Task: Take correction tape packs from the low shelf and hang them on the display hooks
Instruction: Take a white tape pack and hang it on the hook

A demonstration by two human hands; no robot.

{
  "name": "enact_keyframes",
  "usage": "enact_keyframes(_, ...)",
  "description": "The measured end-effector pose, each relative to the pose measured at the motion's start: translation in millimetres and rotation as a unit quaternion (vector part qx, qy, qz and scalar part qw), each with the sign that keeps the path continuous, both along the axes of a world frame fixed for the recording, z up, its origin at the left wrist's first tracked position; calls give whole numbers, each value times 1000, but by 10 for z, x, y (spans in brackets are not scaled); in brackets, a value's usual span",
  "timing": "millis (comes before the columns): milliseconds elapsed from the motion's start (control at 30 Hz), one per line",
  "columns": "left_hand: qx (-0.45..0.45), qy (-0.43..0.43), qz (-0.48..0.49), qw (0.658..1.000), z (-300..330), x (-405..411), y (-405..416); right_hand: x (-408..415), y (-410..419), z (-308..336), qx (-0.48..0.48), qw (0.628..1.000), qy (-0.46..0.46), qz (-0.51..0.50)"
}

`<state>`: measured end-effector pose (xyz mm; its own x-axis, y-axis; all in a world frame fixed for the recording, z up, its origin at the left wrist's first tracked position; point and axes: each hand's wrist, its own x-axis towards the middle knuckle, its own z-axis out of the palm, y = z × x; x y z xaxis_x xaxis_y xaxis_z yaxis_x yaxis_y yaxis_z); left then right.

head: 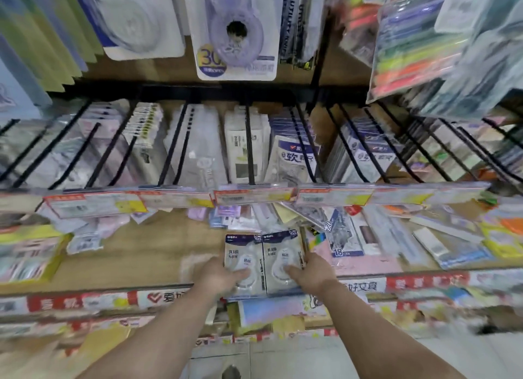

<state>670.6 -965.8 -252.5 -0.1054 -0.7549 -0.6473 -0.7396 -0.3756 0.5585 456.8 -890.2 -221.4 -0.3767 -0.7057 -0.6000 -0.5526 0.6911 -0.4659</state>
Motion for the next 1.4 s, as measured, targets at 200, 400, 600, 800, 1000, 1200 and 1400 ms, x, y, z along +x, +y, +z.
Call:
enact_keyframes(200,17,119,150,981,23,41,124,-37,34,-46,-57,995,-76,-34)
enact_keyframes(400,-18,176,221,959,127,248,268,189,-74,-26,-110,984,-135,-34)
enact_keyframes(600,-40,199,290,935,253,743,347,671,-283,48,-119,976,-183,20)
enact_keyframes(800,-85,211,362,904,501,1470,524,1338,-660,-225,-145,957,-227,104)
enact_keyframes(1000,-136,235,429,862,690,2535,698,2623,-701,274,-141,945,-236,180)
enact_keyframes(1200,-199,244,469,825,833,3904,923,4121,-725,458,-159,914,-287,238)
enact_keyframes(1400,-244,246,517,783,1092,5296,1112,5614,-635,811,-200,880,-302,307)
